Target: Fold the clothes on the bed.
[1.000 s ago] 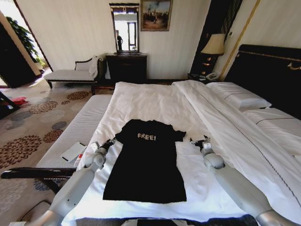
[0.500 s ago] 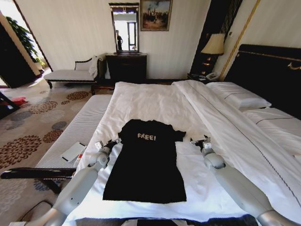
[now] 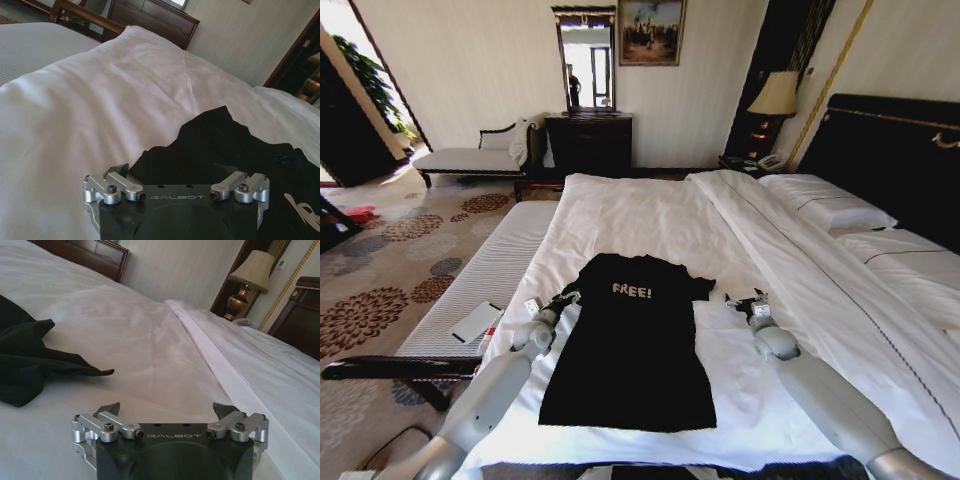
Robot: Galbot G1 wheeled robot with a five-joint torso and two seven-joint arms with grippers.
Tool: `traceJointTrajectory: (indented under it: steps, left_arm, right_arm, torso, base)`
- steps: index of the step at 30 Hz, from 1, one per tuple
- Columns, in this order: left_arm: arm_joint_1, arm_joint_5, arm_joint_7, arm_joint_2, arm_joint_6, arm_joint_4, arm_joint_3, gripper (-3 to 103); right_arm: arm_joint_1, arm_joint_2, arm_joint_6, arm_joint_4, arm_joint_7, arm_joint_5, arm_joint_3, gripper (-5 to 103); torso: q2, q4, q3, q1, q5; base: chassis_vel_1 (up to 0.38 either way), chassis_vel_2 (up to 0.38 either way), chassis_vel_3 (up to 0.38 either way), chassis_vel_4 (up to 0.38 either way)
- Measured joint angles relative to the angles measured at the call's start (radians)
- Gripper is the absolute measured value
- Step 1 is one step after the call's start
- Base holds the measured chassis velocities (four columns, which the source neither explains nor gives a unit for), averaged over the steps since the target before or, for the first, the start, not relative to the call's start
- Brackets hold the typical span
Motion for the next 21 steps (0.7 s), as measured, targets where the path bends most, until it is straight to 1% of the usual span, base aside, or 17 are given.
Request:
traceJointTrajectory:
  steps: [4, 5, 8, 10, 14, 16, 20, 21]
  left_arm:
    - [-0.003, -0.01, -0.003, -0.003, 0.006, 0.002, 0.011, 78]
    - [-0.003, -0.01, -0.003, -0.003, 0.006, 0.002, 0.011, 78]
    - [0.007, -0.006, -0.003, -0.003, 0.006, 0.002, 0.012, 62]
    - [0.011, -0.004, -0.003, -0.003, 0.006, 0.002, 0.012, 62]
    - [0.021, 0.002, -0.004, -0.003, 0.004, 0.001, 0.008, 40]
    - [0.021, 0.002, -0.004, -0.003, 0.004, 0.001, 0.007, 40]
    - [0.006, 0.005, -0.01, -0.001, 0.003, 0.009, 0.006, 19]
    - [0.006, 0.005, -0.01, -0.001, 0.003, 0.009, 0.006, 19]
  right_arm:
    - [-0.002, -0.002, 0.001, 0.0, 0.0, 0.001, 0.004, 100]
    - [-0.002, -0.002, 0.001, 0.0, 0.0, 0.001, 0.004, 100]
    - [0.003, -0.002, 0.001, -0.001, 0.0, 0.002, 0.003, 100]
    - [0.005, -0.001, 0.001, -0.002, 0.0, 0.002, 0.001, 100]
    - [0.007, 0.0, 0.001, -0.004, 0.001, 0.002, -0.003, 100]
    - [0.007, 0.001, 0.001, -0.004, 0.001, 0.002, -0.003, 100]
    - [0.007, 0.002, 0.002, -0.005, 0.002, 0.002, -0.003, 100]
    - [0.007, 0.002, 0.002, -0.005, 0.002, 0.002, -0.003, 100]
  torso:
    - [0.0, 0.0, 0.0, 0.0, 0.0001]
    - [0.0, 0.0, 0.0, 0.0, 0.0001]
    - [0.0, 0.0002, 0.0, 0.0, 0.0]
    - [0.0, 0.0003, 0.0, 0.0, 0.0]
    - [0.0, 0.0002, 0.0, 0.0, 0.0]
    - [0.0, 0.0002, 0.0, 0.0, 0.0]
    - [0.0, 0.0001, 0.0, 0.0, 0.0]
    - [0.0, 0.0001, 0.0, 0.0, 0.0]
  base:
    - [0.0, 0.0, 0.0, 0.0]
    - [0.0, 0.0, 0.0, 0.0]
    - [0.0, 0.0, 0.0, 0.0]
    - [0.0, 0.0, 0.0, 0.0]
    - [0.0, 0.0, 0.0, 0.0]
    - [0.0, 0.0, 0.0, 0.0]
    - [0.0, 0.0, 0.0, 0.0]
    - [0.0, 0.0, 0.0, 0.0]
